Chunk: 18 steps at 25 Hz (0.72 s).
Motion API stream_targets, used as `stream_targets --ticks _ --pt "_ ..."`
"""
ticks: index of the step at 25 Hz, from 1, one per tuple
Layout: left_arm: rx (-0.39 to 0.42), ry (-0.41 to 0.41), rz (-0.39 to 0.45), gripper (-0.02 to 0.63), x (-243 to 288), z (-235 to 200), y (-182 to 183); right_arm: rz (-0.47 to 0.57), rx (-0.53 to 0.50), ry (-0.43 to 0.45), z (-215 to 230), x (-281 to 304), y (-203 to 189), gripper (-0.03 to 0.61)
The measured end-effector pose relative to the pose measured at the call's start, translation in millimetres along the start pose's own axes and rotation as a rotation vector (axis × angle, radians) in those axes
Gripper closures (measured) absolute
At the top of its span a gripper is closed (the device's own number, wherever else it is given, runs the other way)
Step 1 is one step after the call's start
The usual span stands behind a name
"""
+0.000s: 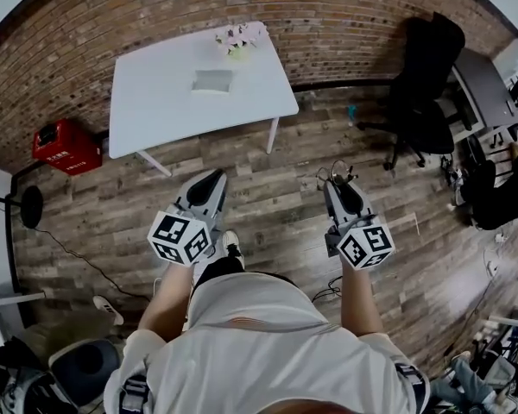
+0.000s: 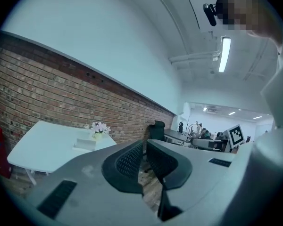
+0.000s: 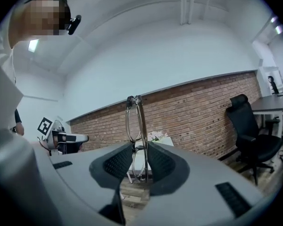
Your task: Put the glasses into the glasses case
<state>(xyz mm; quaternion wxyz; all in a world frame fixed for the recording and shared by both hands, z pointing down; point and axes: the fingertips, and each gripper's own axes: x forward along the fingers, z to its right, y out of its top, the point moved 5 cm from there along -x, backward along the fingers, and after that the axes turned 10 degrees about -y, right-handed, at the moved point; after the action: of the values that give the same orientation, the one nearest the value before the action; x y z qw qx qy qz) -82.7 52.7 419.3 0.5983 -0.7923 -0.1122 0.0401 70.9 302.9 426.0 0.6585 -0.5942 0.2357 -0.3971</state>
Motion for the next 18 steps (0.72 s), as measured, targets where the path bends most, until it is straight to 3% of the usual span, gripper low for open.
stream_targets --ticks 6,11,18 --pt "-0.029 -0.004 0.016 0.58 -0.6 -76.3 22.1 -0.01 -0.023 -0.019 -29.5 69.6 15.8 0.43" --pt "-0.056 0.014 -0.007 0.58 -4.9 -130.5 15.7 -0.041 -0.033 -0.022 -54.1 108.9 14.7 0.43" --pt "-0.092 0.048 0.017 0.58 -3.1 -177.4 15.0 -0.084 -0.065 0.001 -64.9 160.1 17.1 0.43"
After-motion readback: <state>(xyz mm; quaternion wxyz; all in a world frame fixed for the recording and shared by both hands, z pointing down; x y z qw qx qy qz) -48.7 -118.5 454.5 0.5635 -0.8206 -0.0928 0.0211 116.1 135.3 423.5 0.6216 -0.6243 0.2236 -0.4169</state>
